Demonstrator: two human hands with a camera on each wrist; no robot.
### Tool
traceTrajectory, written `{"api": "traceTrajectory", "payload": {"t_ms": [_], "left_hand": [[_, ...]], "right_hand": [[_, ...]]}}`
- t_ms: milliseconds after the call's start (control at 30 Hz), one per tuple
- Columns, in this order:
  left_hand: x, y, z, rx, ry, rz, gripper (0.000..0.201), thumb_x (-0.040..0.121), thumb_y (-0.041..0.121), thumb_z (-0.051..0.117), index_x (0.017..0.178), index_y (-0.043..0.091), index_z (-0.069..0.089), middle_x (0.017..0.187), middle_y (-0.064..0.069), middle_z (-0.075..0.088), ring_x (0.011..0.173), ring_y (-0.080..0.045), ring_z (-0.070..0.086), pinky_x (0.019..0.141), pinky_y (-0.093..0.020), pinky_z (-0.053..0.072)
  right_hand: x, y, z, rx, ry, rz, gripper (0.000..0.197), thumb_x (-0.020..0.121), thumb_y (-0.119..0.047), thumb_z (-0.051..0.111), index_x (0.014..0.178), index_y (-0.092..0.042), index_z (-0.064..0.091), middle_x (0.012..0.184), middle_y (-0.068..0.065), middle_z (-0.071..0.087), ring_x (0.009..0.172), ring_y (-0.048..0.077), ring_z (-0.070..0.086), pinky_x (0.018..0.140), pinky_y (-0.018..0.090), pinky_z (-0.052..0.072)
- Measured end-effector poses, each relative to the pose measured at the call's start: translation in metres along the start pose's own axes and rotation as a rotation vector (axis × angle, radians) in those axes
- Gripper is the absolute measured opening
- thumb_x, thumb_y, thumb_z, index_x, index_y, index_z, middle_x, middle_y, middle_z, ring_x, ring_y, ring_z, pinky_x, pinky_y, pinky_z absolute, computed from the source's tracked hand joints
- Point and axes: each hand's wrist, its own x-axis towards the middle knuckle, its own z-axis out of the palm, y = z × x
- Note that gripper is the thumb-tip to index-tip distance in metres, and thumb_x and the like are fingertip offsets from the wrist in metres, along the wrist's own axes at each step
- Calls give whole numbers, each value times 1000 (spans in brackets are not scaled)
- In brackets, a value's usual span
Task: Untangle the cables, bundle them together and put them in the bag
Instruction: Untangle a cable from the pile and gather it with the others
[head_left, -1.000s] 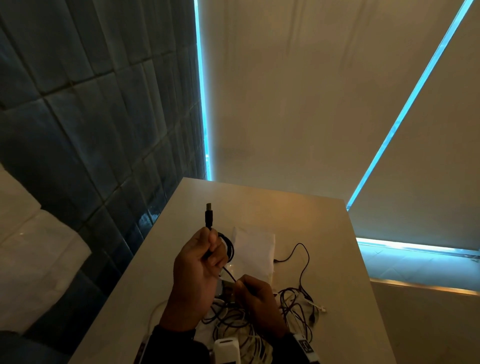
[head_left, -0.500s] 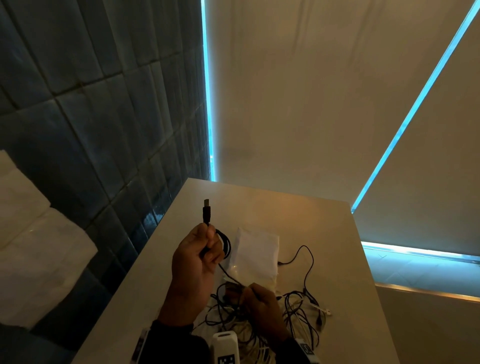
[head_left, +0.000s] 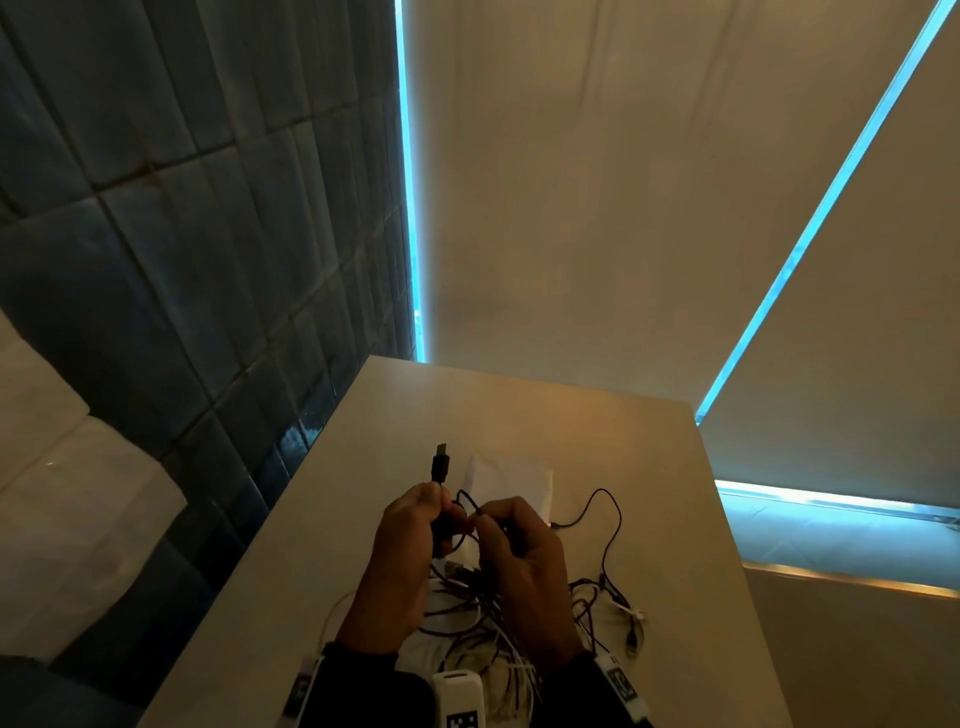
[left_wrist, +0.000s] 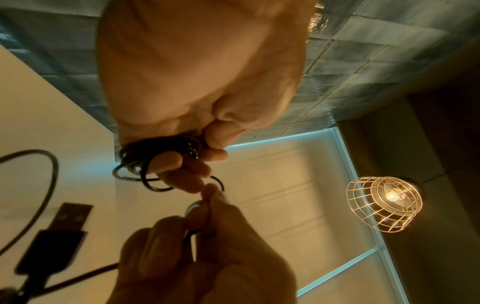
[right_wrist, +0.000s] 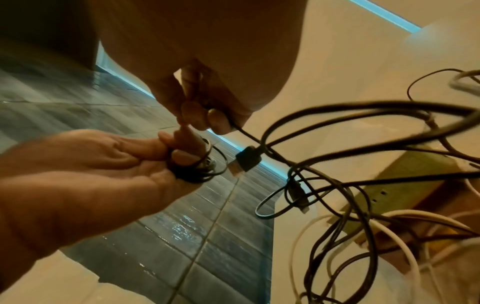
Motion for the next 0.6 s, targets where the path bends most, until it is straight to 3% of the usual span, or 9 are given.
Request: {"api": "traceTrajectory", "payload": {"t_ms": [100, 200, 333, 467, 600], "left_hand": [[-4, 6, 1, -181, -44, -66, 31, 101, 15, 34, 77, 6, 49, 75, -13, 59, 67, -25, 53, 63, -33, 43], [-7, 11, 0, -462, -113, -83, 30, 101, 16, 34, 76, 7, 48, 72, -13, 62, 75, -29, 61, 78, -39, 48], [-9, 14, -1, -575, -137, -9, 28, 99, 16, 34, 75, 8, 46, 64, -5, 53, 60, -19, 53, 63, -31, 47], [-11, 20, 0, -561, -159, 50, 31, 100, 15, 32, 72, 10, 44, 62, 0, 42, 49, -11, 37, 51, -23, 36], [-13, 22, -1, -534, -162, 83, 32, 99, 13, 31, 70, 10, 43, 60, 1, 40, 45, -9, 33, 46, -20, 34]], "right_hand": [[-3, 3, -1, -14, -75, -1, 11, 94, -12, 57, 86, -11, 63, 67, -3, 57, 57, 10, 46, 54, 26, 39], [-6, 10, -1, 27, -137, 73, 13, 88, -24, 60, 82, -14, 64, 67, 4, 55, 60, 17, 46, 58, 32, 38], [-7, 24, -5, 0, -162, 113, 23, 89, -33, 60, 76, -14, 65, 67, 10, 55, 66, 18, 50, 64, 36, 42], [-11, 37, -9, -26, -185, 138, 28, 90, -33, 57, 68, -16, 62, 59, -6, 55, 57, 7, 50, 58, 21, 43], [-14, 50, -11, -18, -182, 165, 36, 88, -38, 56, 69, -8, 55, 59, -5, 48, 54, 5, 45, 57, 16, 42]]}}
